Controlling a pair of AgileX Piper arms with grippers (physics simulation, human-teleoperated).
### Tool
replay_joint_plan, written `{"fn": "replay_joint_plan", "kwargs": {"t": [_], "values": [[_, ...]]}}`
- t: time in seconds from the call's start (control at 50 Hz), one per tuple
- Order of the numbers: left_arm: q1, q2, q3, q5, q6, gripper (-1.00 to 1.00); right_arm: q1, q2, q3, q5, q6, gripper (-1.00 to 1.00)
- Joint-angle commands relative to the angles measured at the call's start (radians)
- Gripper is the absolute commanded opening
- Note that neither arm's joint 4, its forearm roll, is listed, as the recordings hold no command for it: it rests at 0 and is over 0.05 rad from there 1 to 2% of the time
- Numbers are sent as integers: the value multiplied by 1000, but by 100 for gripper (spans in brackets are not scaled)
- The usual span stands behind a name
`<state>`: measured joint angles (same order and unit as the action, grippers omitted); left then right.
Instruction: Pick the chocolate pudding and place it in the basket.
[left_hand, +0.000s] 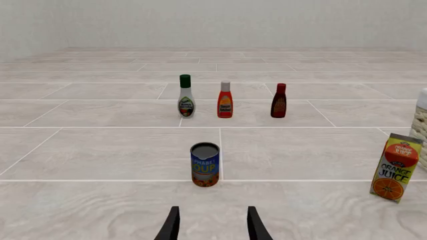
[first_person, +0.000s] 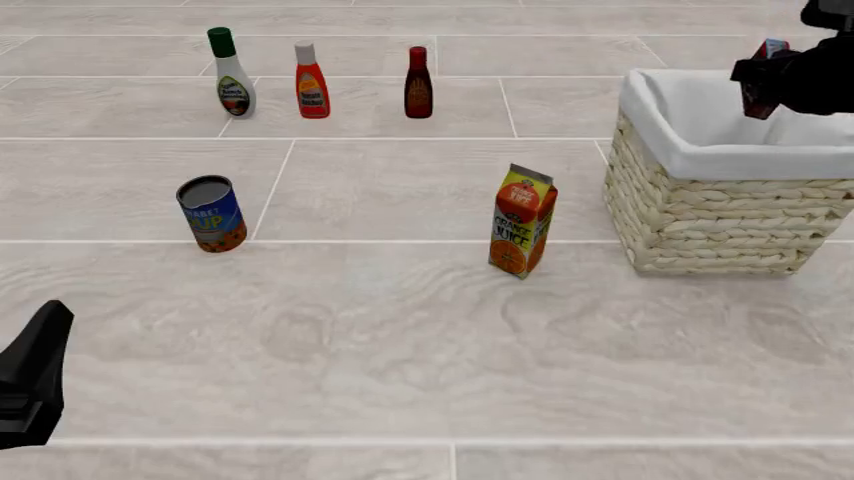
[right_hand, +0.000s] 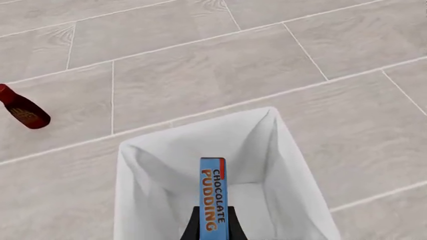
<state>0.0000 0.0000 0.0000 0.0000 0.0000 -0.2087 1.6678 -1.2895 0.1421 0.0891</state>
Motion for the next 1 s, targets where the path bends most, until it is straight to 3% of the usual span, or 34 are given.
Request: {"fn": "replay_joint_plan", "kwargs": {"t": [0.02,0.66,0.68,1.0], "values": [[0,0,0,0,0,100,-14,24,9,-15,8,-100],[0,0,0,0,0,100,-22,71,1,-15,28,-100],[0,0,0,0,0,100,-29,63,8,-21,18,100],[0,0,0,0,0,100,-10,60,-4,-16,36,100]]}}
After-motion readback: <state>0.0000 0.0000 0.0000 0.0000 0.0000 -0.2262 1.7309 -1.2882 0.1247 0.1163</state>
